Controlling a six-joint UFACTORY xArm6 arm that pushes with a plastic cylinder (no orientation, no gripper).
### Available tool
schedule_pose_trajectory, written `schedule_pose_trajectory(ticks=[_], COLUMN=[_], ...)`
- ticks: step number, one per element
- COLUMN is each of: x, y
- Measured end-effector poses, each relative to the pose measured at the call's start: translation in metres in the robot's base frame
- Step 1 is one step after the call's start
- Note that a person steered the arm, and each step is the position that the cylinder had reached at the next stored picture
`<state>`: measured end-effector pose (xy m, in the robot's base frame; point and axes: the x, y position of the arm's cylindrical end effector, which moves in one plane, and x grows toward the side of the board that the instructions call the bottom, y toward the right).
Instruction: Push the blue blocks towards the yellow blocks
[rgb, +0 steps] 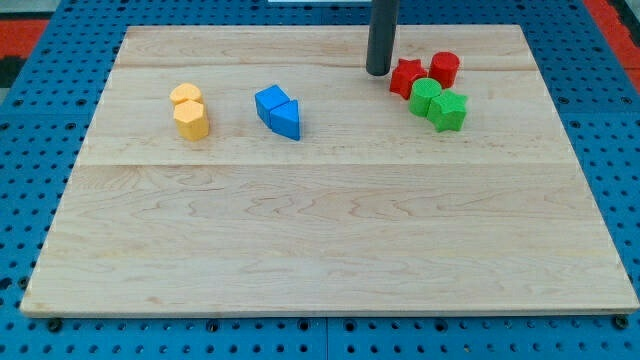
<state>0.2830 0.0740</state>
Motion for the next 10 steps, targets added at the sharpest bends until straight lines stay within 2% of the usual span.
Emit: schedule_pose_trajectory(ticks=[1, 2, 3, 4, 5, 6, 7, 9, 10], x=[0.002, 0.042, 0.072, 0.056, 0.072, 0.093, 0.093, 0.126, 0.130], y=[-0.001, -0.008, -0.088, -0.146, -0.095, -0.127, -0.183, -0.112, -0.112])
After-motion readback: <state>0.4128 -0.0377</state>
